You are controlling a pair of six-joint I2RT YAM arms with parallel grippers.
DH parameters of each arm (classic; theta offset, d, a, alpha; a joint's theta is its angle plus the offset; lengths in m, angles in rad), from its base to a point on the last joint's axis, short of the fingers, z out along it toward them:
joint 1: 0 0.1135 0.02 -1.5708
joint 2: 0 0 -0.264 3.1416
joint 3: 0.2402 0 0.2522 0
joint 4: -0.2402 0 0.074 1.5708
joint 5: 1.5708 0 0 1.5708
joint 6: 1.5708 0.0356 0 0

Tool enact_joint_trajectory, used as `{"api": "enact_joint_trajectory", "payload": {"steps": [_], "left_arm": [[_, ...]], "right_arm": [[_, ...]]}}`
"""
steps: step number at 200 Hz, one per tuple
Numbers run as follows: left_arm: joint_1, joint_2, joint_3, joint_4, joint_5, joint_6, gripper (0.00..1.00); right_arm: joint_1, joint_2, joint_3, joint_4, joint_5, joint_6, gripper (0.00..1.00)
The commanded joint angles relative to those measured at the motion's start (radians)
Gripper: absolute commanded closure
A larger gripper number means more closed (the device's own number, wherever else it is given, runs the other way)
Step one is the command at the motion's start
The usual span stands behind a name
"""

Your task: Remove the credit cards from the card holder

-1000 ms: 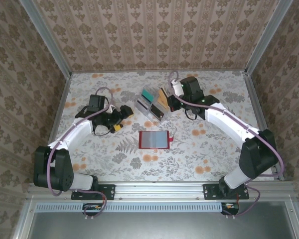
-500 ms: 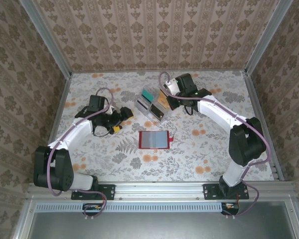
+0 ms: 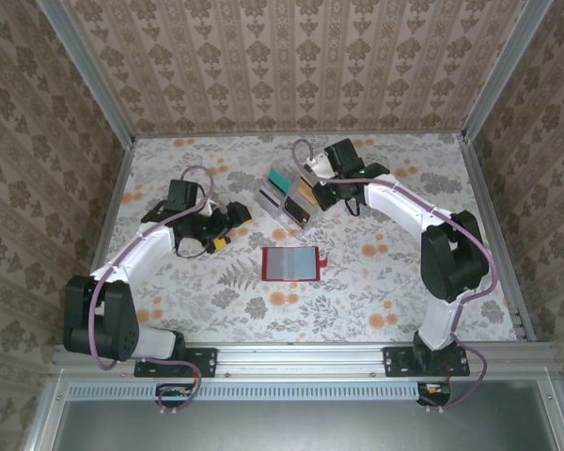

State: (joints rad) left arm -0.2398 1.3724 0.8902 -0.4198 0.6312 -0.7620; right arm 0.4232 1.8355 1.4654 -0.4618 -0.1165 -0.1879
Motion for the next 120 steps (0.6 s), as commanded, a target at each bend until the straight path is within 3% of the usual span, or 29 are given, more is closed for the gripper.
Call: {"api": "enact_joint_trajectory", "payload": {"steps": [1,28,68,120], "left_arm": [[0.005,-0.003,-0.016,0.000,0.005,0.022,0.00],[0.006,-0.006,-0.014,-0.010,0.005,0.028,0.00],[0.005,-0.003,-0.008,-0.026,-0.004,0.040,0.00],[-0.024,0.019,-0.001,-0.041,-0.029,0.064,0.00]], "right_arm": [[-0.003,0.031,0.045,-0.046,-0.007,-0.013,0.89],[-0.002,0.024,0.063,-0.062,-0.008,-0.002,0.74],[-0.003,-0.074,0.045,-0.061,-0.002,0.058,0.66],[0.027,-0.297,-0.125,-0.035,0.044,0.389,0.43]]}}
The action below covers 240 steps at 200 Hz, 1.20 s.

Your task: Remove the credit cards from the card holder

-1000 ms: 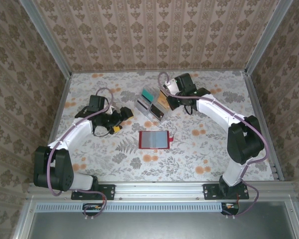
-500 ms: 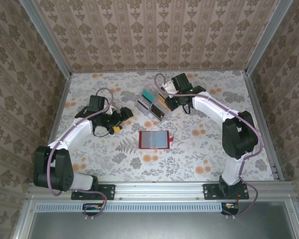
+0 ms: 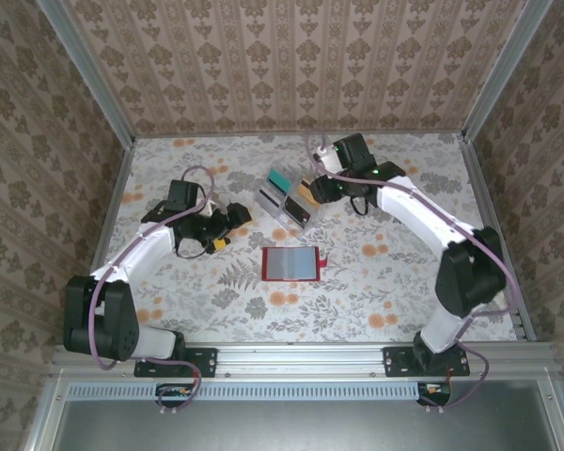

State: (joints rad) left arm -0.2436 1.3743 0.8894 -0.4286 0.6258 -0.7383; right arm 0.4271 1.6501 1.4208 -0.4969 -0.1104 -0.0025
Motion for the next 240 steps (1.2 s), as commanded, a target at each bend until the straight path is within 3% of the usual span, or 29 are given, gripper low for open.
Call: {"api": "enact_joint_trajectory", "payload": {"steps": [1,54,76,89,134,157,173,200,240], "left_arm": [[-0.022,0.018,-0.001,-0.033,-0.025,0.041,0.00],[-0.147,0.095,0.041,-0.038,-0.068,0.044,0.01],[-0.196,0.142,0.061,-0.039,-0.085,0.040,0.07],[-0.206,0.168,0.074,-0.034,-0.080,0.043,0.15],[-0.282,0.257,0.105,-0.031,-0.083,0.046,0.40],[-0.289,0.299,0.118,-0.035,-0.086,0.047,0.44],[-0.290,0.325,0.133,-0.056,-0.100,0.046,0.53],[-0.298,0.355,0.140,-0.064,-0.119,0.041,0.58],[-0.298,0.397,0.133,-0.059,-0.124,0.034,0.62]], "right_arm": [[0.025,-0.117,-0.085,0.000,0.041,0.210,0.43],[0.139,-0.242,-0.328,-0.035,0.133,0.640,0.39],[0.207,-0.227,-0.399,-0.024,0.128,0.749,0.39],[0.236,-0.203,-0.423,0.000,0.116,0.794,0.40],[0.286,-0.064,-0.415,0.037,0.092,0.879,0.44],[0.292,-0.010,-0.404,0.074,0.078,0.882,0.49],[0.292,0.020,-0.394,0.086,0.084,0.881,0.53],[0.292,0.081,-0.363,0.080,0.075,0.869,0.60],[0.292,0.124,-0.353,0.069,0.080,0.866,0.61]]}}
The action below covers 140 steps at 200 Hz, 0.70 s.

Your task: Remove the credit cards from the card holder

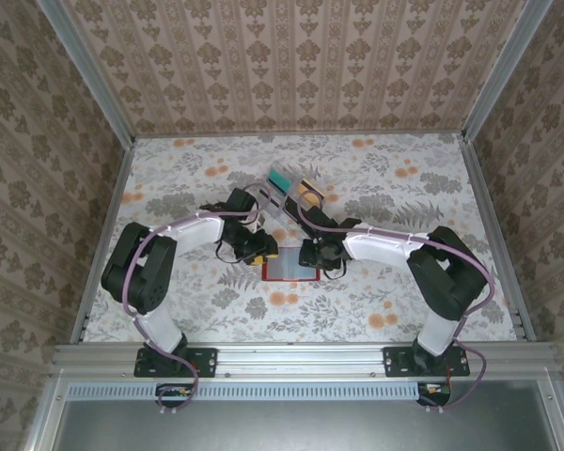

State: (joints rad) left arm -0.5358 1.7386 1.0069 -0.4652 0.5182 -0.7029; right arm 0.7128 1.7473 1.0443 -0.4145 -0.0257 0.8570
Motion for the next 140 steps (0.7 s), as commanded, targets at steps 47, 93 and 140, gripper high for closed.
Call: {"api": "enact_joint_trajectory", "payload": {"steps": [47,93,140], "left_arm": [[-0.007,0.055,0.018,-0.021,-0.014,0.003,0.71],[-0.010,0.068,0.003,-0.006,0.001,-0.002,0.85],[-0.010,0.072,-0.013,0.001,0.003,0.002,0.90]], "right_arm": [[0.016,0.067,0.044,-0.044,0.009,-0.004,0.56],[0.030,0.076,0.047,0.068,-0.089,-0.039,0.82],[0.032,0.076,0.037,0.180,-0.185,-0.049,0.90]]}}
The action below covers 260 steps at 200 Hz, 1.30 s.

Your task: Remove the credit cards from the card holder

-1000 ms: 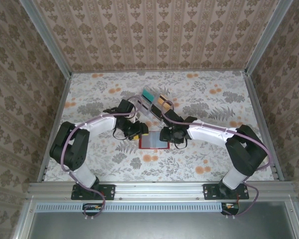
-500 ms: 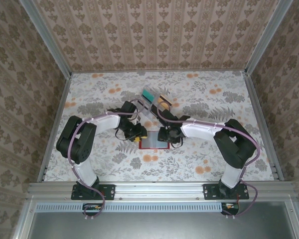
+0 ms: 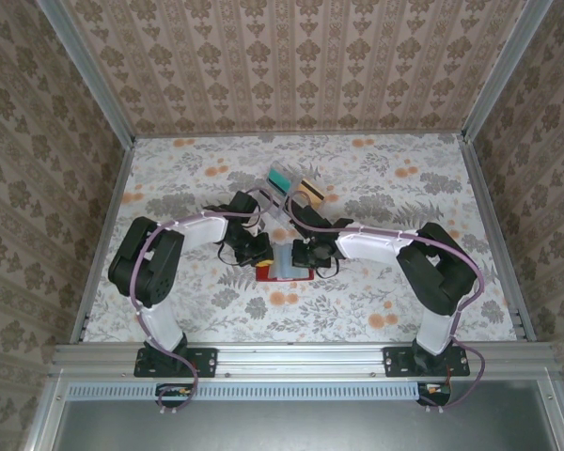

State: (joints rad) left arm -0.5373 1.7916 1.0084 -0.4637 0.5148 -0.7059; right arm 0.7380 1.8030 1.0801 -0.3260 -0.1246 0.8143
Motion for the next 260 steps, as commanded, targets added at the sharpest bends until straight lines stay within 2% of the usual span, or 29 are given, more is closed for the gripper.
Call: {"api": "enact_joint_trajectory", "payload": {"steps": [1,37,56,81,97,108,121,132,159,177,182,188,191,225,245,260], "left_arm": [[-0.009,0.019,-0.014,-0.001,0.007,0.006,0.90],[-0.007,0.014,-0.005,-0.015,0.002,0.013,0.90],[-0.006,-0.013,0.027,-0.048,-0.006,0.030,0.86],[0.001,-0.080,0.090,-0.115,-0.021,0.050,0.68],[0.021,-0.129,0.131,-0.172,-0.046,0.057,0.48],[0.046,-0.164,0.153,-0.202,-0.068,0.063,0.39],[0.074,-0.207,0.172,-0.228,-0.101,0.078,0.33],[0.138,-0.243,0.185,-0.249,-0.129,0.096,0.30],[0.241,-0.332,0.201,-0.297,-0.258,0.152,0.19],[0.294,-0.394,0.199,-0.286,-0.363,0.194,0.04],[0.306,-0.411,0.193,-0.276,-0.395,0.206,0.00],[0.320,-0.433,0.182,-0.255,-0.423,0.226,0.00],[0.326,-0.443,0.172,-0.238,-0.437,0.239,0.00],[0.380,-0.557,-0.014,0.012,-0.656,0.355,0.00],[0.424,-0.583,-0.118,0.145,-0.758,0.369,0.00],[0.468,-0.573,-0.143,0.173,-0.798,0.343,0.00]], "right_arm": [[0.007,0.021,0.001,0.093,-0.087,-0.005,0.90],[0.007,0.012,0.004,0.065,-0.055,0.003,0.90],[0.006,-0.038,-0.004,0.027,-0.006,-0.004,0.84],[0.006,-0.144,-0.026,-0.006,0.054,-0.017,0.65],[0.001,-0.218,-0.014,-0.046,0.086,-0.045,0.54],[-0.003,-0.267,0.010,-0.106,0.141,-0.062,0.48],[-0.017,-0.326,0.026,-0.152,0.209,-0.087,0.42],[-0.037,-0.380,0.029,-0.176,0.258,-0.106,0.37],[-0.103,-0.521,0.011,-0.194,0.402,-0.184,0.26],[-0.166,-0.598,-0.021,-0.180,0.477,-0.244,0.19],[-0.185,-0.617,-0.030,-0.175,0.495,-0.258,0.15],[-0.207,-0.640,-0.040,-0.171,0.527,-0.270,0.03],[-0.215,-0.649,-0.046,-0.168,0.545,-0.278,0.01],[-0.311,-0.723,-0.137,-0.071,0.742,-0.380,0.00],[-0.383,-0.717,-0.205,0.029,0.783,-0.437,0.00],[-0.426,-0.703,-0.280,0.155,0.793,-0.501,0.00]]}}
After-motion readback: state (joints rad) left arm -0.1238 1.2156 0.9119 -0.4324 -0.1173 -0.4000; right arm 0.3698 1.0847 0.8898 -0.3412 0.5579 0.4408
